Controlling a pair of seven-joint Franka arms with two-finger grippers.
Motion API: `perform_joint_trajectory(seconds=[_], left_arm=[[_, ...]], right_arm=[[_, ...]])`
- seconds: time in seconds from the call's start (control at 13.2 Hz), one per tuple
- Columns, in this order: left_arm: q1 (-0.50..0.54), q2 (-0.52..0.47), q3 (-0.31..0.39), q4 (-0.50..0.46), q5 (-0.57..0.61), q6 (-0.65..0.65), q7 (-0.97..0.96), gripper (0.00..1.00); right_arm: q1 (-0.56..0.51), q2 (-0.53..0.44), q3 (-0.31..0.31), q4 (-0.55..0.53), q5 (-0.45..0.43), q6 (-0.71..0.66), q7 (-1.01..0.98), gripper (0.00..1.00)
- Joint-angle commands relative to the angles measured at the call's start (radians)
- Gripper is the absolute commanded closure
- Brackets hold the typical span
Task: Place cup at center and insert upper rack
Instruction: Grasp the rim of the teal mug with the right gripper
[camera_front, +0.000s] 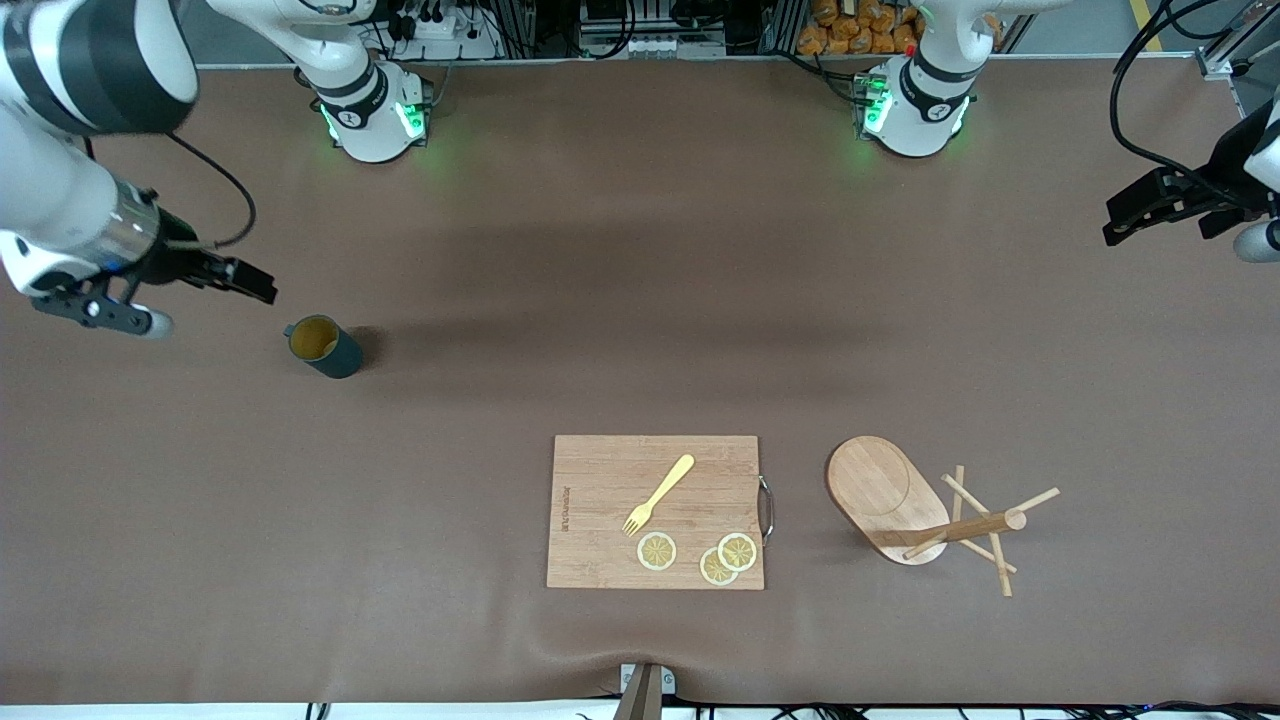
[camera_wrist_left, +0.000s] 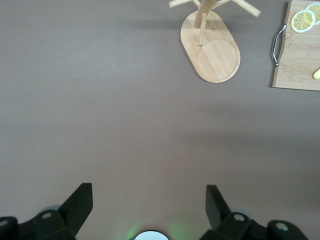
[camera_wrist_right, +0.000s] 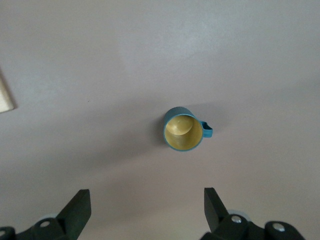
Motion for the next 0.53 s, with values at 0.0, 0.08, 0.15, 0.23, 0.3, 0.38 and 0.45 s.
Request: perform_joint_trajectory(seconds=[0.0,0.08,0.15,0.23,0.3,0.38,0.45], left_arm=[[0.001,0.004,-0.009,0.004,0.009,-0.010,-0.004,0.00],[0.001,0.010,-0.009,0.004,0.009,-0.010,-0.004,0.00],[0.001,0.010,-0.009,0.005,0.009,-0.010,-0.004,0.00],[0.001,0.010,-0.009,0.005,0.009,-0.008,-0.004,0.00],[0.001,0.010,-0.009,0.005,0.009,-0.010,-0.004,0.00],[0.001,0.010,-0.009,0.005,0.009,-0.010,-0.004,0.00],[0.001,0.010,-0.010,0.005,0.009,-0.010,-0.006,0.00]], right_arm=[[0.015,0.023,-0.001,-0.119,0.005,0.146,0.078,0.00],[0.016,0.025,-0.001,-0.173,0.011,0.203,0.095,0.00],[0.016,0.028,-0.001,-0.208,0.020,0.233,0.106,0.00],[0.013,0.042,-0.003,-0.230,0.040,0.245,0.106,0.00],[0.006,0.058,-0.003,-0.242,0.058,0.253,0.106,0.00],[0.003,0.080,-0.004,-0.250,0.060,0.265,0.105,0.00],[-0.003,0.104,-0.004,-0.258,0.060,0.291,0.105,0.00]])
